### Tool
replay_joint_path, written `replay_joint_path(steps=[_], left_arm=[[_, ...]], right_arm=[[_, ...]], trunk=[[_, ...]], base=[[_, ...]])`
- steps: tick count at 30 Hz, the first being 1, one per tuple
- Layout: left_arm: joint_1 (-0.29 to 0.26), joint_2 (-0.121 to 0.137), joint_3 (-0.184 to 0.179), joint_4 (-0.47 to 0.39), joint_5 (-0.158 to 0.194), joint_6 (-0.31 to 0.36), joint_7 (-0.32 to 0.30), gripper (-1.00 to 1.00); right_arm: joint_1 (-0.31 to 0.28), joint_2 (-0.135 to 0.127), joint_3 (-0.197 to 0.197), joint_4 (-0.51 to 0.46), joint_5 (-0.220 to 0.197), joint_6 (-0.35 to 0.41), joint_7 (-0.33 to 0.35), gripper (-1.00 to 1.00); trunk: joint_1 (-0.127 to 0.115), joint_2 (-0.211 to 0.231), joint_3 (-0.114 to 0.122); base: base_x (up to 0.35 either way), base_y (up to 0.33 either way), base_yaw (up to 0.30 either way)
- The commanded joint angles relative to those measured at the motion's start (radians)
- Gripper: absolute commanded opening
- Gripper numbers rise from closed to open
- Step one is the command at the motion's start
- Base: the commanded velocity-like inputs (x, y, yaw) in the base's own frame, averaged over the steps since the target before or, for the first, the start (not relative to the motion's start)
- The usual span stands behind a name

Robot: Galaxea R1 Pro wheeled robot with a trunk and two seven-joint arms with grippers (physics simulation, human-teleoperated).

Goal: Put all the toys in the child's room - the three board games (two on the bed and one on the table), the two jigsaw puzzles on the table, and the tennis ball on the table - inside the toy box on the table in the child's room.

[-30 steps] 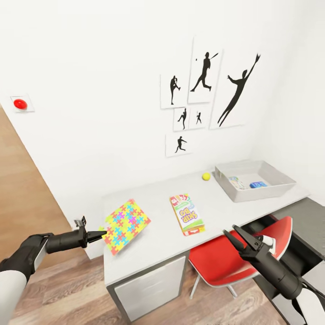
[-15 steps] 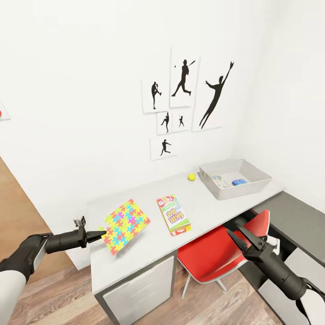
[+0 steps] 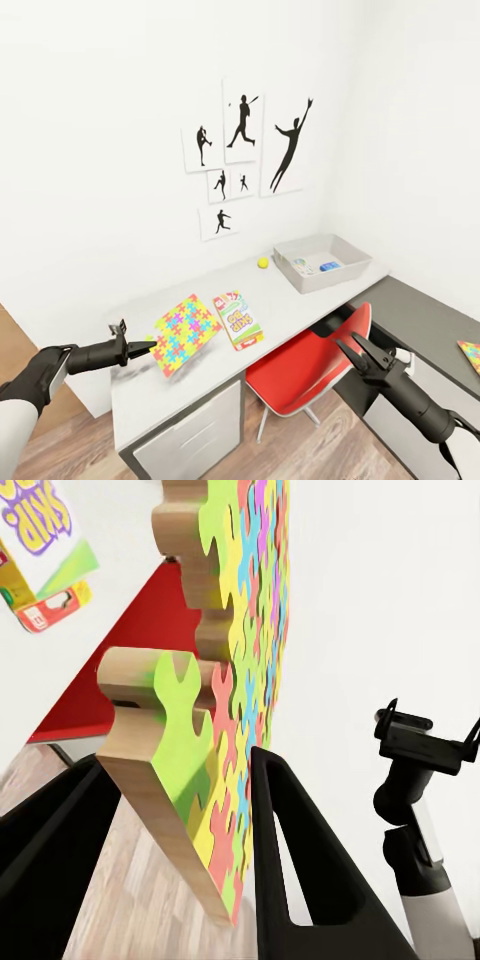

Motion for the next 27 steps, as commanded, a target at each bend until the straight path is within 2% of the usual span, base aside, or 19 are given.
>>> replay_joint_path(steps=[1,8,24,27], left_arm=[[-0.001,0.000,0.000,0.000,0.000,0.010,-0.004,-1.00],[-0.001,0.000,0.000,0.000,0.000,0.008,-0.004,-1.00],[0.000,-0.001,0.000,0.000,0.000,0.001,-0.004,-1.00],[0.000,-0.002,0.000,0.000,0.001,-0.011,-0.004,-1.00]], right_arm=[[-0.001,-0.001,-0.001,0.000,-0.002,0.005,0.002,1.00],[-0.001,-0.003,-0.020,0.000,-0.002,0.006,0.002,1.00],[-0.001,-0.005,-0.024,0.000,-0.002,0.006,0.002,1.00],[-0.001,-0.005,-0.024,0.000,-0.002,0.006,0.002,1.00]], trunk=[[0.001,-0.002,-0.001],[0.001,-0.002,0.007],[0.001,-0.002,0.026],[0.001,-0.002,0.028]], base=[[0.000,0.000,-0.212],[0.000,0.000,-0.212],[0.000,-0.001,-0.211],[0.009,-0.143,-0.138]])
